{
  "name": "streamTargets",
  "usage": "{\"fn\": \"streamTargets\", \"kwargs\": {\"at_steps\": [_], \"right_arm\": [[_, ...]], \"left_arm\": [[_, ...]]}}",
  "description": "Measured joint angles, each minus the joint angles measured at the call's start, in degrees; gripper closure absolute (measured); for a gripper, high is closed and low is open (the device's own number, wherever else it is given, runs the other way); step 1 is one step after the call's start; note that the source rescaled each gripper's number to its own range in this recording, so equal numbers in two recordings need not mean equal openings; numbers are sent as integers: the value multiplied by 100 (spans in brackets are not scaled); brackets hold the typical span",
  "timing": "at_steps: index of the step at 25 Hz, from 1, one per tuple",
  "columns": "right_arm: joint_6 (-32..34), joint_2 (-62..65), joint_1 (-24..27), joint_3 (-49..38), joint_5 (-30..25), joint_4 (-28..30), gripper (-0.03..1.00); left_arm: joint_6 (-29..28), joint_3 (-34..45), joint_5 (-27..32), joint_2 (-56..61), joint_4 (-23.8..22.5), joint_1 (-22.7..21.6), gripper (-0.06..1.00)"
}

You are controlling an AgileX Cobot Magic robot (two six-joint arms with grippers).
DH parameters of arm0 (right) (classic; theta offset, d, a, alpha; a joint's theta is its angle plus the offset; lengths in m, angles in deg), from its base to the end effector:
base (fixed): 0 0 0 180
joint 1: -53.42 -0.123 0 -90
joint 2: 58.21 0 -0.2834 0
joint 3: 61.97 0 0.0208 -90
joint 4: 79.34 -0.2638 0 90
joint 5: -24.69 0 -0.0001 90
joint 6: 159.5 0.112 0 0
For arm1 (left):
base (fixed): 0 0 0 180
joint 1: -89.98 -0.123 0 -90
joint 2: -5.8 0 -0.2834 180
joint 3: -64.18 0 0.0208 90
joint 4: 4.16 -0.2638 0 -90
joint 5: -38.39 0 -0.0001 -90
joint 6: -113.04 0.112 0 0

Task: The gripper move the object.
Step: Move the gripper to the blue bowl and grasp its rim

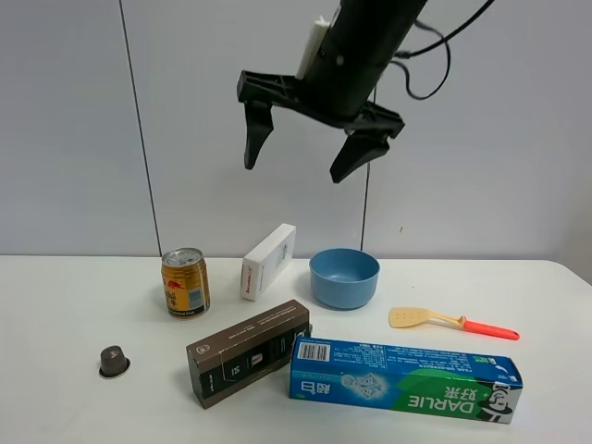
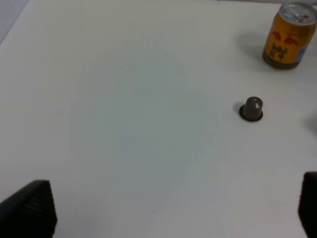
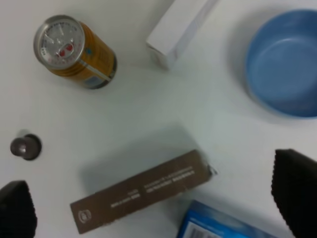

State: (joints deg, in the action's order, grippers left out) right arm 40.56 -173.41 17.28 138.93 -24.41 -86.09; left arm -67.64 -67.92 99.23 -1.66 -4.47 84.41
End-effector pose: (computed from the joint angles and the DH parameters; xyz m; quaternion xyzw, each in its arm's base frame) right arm 0.3592 0.2746 0.2910 -0.1102 0.9416 0.1956 0.2509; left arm 0.0245 0.0029 0.2773 -0.0464 0.8477 0.0252 0.5278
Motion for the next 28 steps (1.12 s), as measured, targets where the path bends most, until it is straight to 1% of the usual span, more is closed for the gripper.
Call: {"fn": "streamTargets", "kwargs": {"at_steps": [2,7,10,12,14,16,19,21,28], "right_arm": [[92,-230,0,0,240,-277,1],[236,-780,0,0,1052,-890,1],[307,-958,0,0,1471,-1022,1],[450,-1010,0,0,1678,-1007,1],[707,-1028,0,0,1833,-829,1],[1078,-1036,-1,0,1933,-453,1],[1789,-1036,-1,0,1993,329,1],[2096,-1036,5,0,2017,675,1],[2308,-1277,176,4,2038,1062,2]], "left_arm": [[0,0,0,0,0,0,-6],[0,0,0,0,0,0,-6],[0,0,0,0,0,0,-6],[0,0,0,0,0,0,-6],[0,0,0,0,0,0,-6],[0,0,0,0,0,0,-6],[0,0,0,0,0,0,-6],[0,0,0,0,0,0,-6],[0,0,0,0,0,0,-6]]}}
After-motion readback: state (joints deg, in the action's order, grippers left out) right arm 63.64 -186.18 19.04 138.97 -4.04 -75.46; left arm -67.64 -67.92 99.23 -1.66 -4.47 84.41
